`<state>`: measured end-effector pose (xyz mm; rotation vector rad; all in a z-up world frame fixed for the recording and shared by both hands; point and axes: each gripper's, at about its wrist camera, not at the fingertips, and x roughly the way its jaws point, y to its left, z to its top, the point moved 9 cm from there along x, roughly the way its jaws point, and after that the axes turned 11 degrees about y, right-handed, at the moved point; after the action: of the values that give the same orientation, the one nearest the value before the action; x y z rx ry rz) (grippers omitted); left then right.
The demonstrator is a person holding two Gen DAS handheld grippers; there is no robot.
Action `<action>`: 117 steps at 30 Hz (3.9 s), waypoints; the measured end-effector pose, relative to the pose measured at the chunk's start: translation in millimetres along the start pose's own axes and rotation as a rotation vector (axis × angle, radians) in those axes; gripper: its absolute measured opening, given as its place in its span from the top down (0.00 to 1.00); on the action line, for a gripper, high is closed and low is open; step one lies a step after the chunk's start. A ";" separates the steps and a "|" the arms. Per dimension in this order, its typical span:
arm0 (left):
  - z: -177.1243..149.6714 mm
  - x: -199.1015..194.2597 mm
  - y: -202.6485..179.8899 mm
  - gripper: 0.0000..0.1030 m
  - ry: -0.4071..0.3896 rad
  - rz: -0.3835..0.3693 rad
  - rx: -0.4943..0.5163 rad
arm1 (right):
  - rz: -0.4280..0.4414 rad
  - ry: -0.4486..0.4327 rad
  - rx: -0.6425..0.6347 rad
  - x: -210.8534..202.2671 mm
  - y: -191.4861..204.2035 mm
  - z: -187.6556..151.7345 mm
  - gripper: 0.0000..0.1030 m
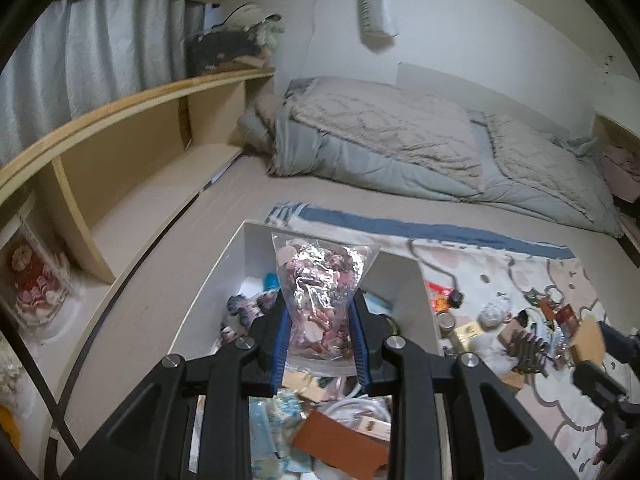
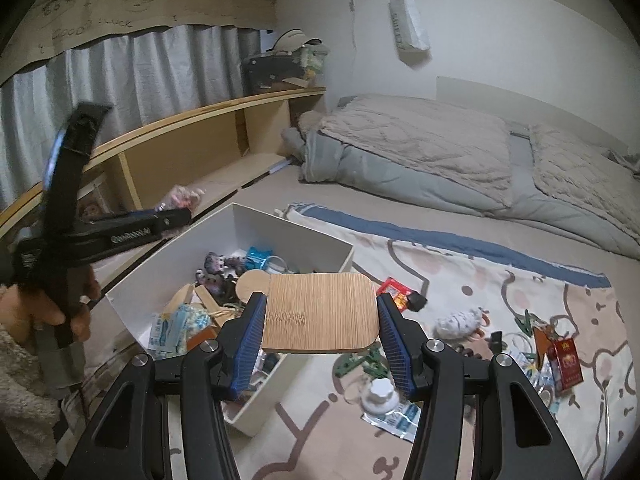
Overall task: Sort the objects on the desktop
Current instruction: 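Carry the candy bag and wooden coaster in both tools to the white box, then open the left tool to drop the candy bag into the white box, then open the right tool to drop the wooden coaster into the box, then withdraw both open tools from the box back toward the pile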
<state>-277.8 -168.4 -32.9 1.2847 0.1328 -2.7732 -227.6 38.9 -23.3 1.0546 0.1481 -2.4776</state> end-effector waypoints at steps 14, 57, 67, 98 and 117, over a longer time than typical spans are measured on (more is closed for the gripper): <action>-13.8 62.5 23.3 0.73 0.138 0.027 -0.037 | 0.055 0.034 -0.020 19.1 27.3 2.6 0.46; -5.8 50.4 38.7 0.40 0.054 -0.004 -0.081 | 0.138 0.212 0.096 176.9 35.2 71.1 0.06; -7.5 46.7 37.7 0.39 0.053 -0.003 -0.090 | 0.138 0.151 0.106 155.6 25.9 73.5 0.05; -27.2 -28.9 -1.1 0.08 -0.016 -0.034 -0.034 | 0.062 -0.004 0.070 54.3 -7.2 43.7 0.00; -39.9 -63.9 -61.6 0.08 -0.048 -0.136 0.034 | -0.122 -0.074 0.040 -35.9 -65.0 -3.7 0.00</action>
<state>-213.2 -100.4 -7.1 1.2606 0.1765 -2.9305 -231.6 110.9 -5.2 0.9955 0.1441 -2.6359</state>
